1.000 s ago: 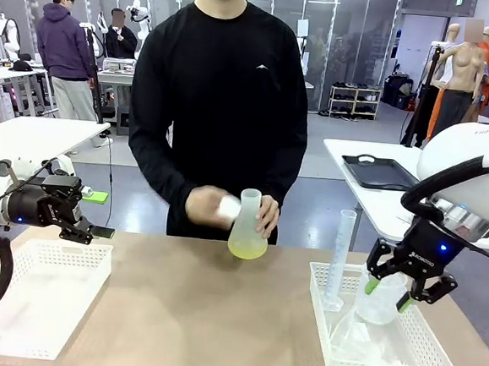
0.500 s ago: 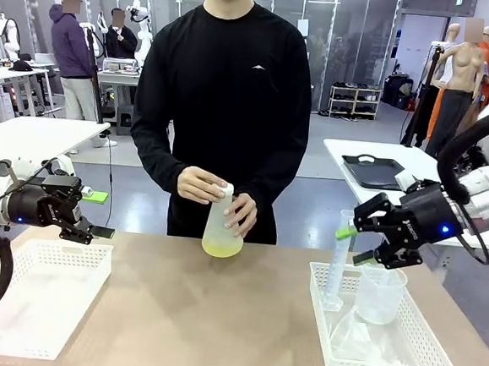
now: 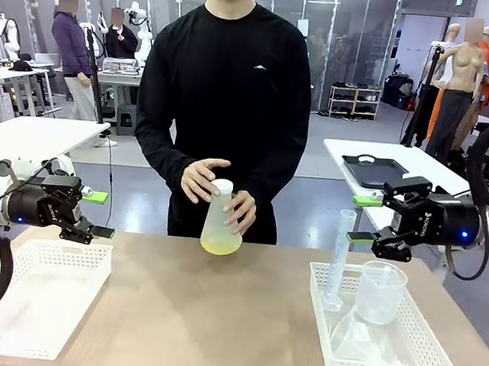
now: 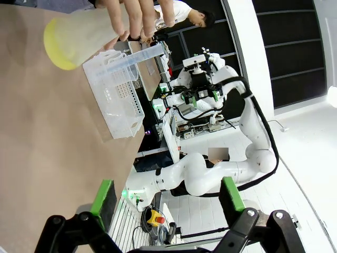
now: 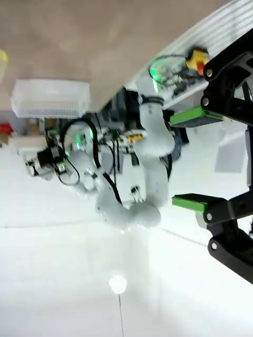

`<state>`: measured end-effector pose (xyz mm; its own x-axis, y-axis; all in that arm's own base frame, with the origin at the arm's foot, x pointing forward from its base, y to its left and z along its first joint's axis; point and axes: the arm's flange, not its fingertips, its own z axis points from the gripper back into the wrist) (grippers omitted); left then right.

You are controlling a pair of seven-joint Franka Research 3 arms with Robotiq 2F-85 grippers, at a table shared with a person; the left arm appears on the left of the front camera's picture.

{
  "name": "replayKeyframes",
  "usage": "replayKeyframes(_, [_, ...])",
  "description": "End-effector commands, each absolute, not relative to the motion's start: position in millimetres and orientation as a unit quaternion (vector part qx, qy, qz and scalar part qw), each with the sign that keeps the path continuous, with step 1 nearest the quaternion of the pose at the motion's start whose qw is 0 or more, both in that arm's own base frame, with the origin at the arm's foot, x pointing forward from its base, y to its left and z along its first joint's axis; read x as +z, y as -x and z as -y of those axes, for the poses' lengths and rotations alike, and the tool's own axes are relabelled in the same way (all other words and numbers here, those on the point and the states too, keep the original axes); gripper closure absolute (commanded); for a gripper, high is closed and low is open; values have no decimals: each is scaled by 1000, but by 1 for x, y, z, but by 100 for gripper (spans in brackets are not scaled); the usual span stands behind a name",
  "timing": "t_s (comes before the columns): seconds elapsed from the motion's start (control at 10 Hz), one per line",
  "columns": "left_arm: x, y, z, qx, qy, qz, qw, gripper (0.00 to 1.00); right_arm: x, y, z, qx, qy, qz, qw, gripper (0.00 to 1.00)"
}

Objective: Prepare the solutions needed for the experiment.
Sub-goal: When the human places the Big flask in the center of the table, pick up the Big flask and place it in the left Organizing basket.

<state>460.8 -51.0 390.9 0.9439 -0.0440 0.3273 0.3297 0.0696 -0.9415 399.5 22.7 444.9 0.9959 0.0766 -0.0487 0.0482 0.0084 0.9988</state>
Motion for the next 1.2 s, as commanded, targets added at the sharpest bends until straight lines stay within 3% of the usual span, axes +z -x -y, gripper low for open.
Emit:
replayKeyframes(0.0, [392,-461,51,-138,669,107,723,0,436,-416,-19,1,-720,-65,691,35])
replayKeyframes(1.1, [392,-461,51,-138,669,107,723,0,425,-414,-16,-5,-721,-74,689,35])
